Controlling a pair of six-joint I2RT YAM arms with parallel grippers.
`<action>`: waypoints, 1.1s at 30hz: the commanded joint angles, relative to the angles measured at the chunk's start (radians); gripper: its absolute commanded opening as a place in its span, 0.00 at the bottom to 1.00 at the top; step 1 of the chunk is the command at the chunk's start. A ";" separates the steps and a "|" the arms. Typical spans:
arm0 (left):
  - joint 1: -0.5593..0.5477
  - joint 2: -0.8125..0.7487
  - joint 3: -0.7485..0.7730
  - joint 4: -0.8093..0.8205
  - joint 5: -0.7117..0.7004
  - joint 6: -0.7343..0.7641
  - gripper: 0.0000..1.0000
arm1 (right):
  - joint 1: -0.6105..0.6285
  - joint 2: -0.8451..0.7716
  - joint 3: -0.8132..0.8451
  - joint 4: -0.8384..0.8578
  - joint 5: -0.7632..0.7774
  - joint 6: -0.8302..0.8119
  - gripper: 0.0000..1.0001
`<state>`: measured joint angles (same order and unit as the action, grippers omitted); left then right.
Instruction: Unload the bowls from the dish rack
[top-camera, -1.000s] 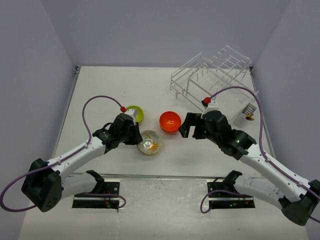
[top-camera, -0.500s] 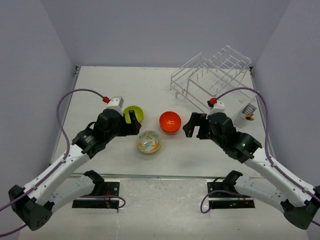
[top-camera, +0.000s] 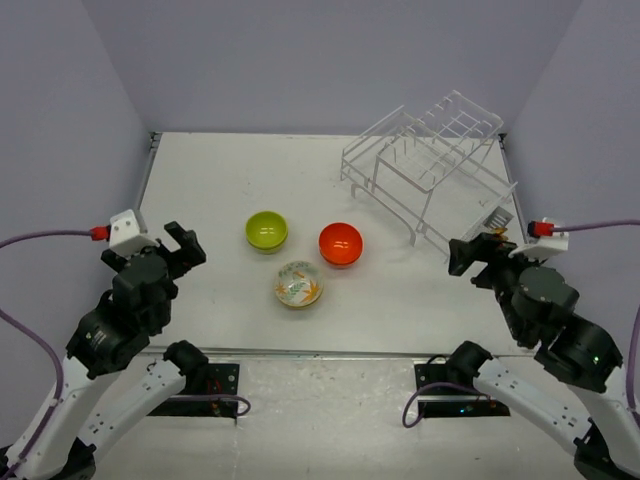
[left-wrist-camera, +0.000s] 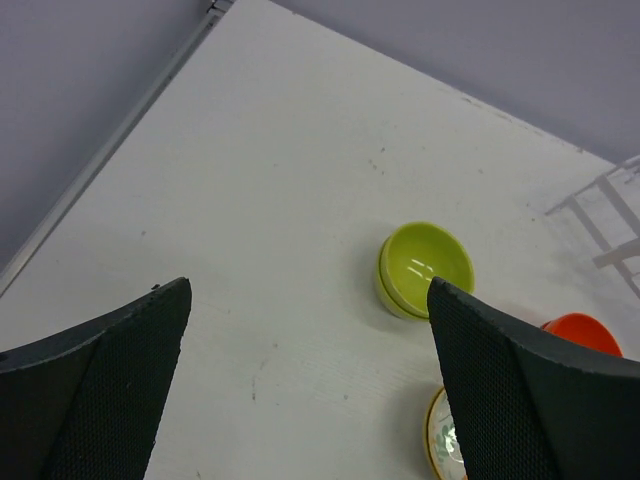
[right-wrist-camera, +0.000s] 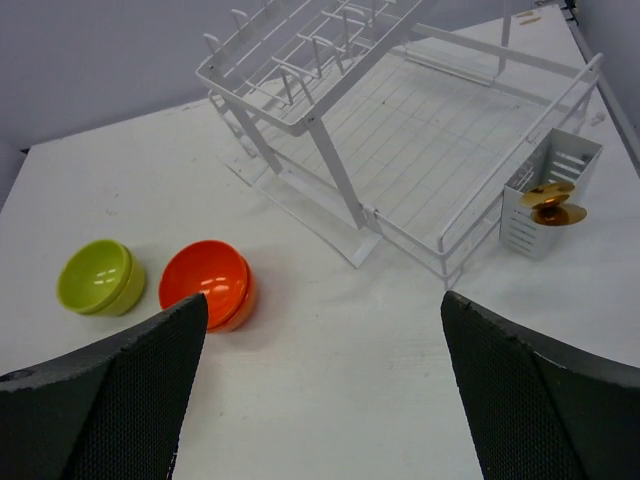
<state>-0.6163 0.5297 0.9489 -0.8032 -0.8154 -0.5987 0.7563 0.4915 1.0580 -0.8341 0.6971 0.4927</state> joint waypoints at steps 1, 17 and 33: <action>0.001 -0.075 -0.038 0.018 -0.094 0.052 1.00 | 0.000 -0.078 -0.007 -0.048 0.042 -0.042 0.99; 0.001 -0.093 -0.103 0.067 -0.062 0.060 1.00 | -0.002 -0.245 -0.234 0.136 0.097 -0.123 0.99; 0.154 -0.082 -0.266 0.220 0.028 0.122 1.00 | -0.002 -0.005 -0.233 0.135 0.122 -0.071 0.99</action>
<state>-0.4904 0.4702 0.6876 -0.6735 -0.8101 -0.5037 0.7563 0.4648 0.8146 -0.7170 0.7937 0.3878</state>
